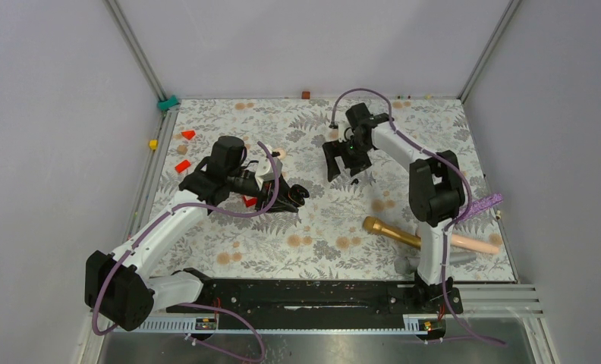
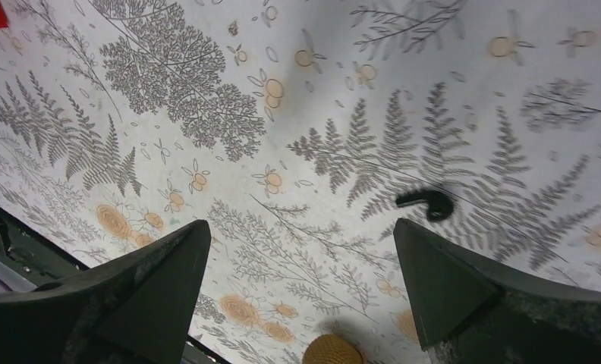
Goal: Insert the wireless bluetooth earbuds into the charging case
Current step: Adjust the earbud at the center of the board.
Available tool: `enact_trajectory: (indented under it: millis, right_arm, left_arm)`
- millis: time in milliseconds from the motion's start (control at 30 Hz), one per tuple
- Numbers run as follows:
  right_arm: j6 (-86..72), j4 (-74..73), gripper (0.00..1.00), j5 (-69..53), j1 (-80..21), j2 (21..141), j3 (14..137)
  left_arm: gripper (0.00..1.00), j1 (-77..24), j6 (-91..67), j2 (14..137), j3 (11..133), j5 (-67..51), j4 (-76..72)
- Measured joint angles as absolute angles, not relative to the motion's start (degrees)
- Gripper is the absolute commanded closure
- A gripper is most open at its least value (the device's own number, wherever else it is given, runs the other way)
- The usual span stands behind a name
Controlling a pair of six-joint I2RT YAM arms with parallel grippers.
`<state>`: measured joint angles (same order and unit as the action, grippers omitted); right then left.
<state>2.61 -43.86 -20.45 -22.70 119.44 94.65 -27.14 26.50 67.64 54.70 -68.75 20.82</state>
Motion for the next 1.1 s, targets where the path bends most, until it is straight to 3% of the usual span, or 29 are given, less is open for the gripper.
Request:
enact_trajectory:
  millis: [333, 1100]
  right_arm:
    - [0.73, -44.47, 0.01, -20.69, -15.27, 123.0, 97.6]
    - [-4.45, -46.0, 0.01, -30.76, -16.73, 126.26, 96.2]
  left_arm:
    - [1.0, -27.29, 26.5, 67.64, 54.7, -68.73, 20.8]
    - [1.0, -27.49, 26.5, 68.36, 54.7, -68.71, 20.8]
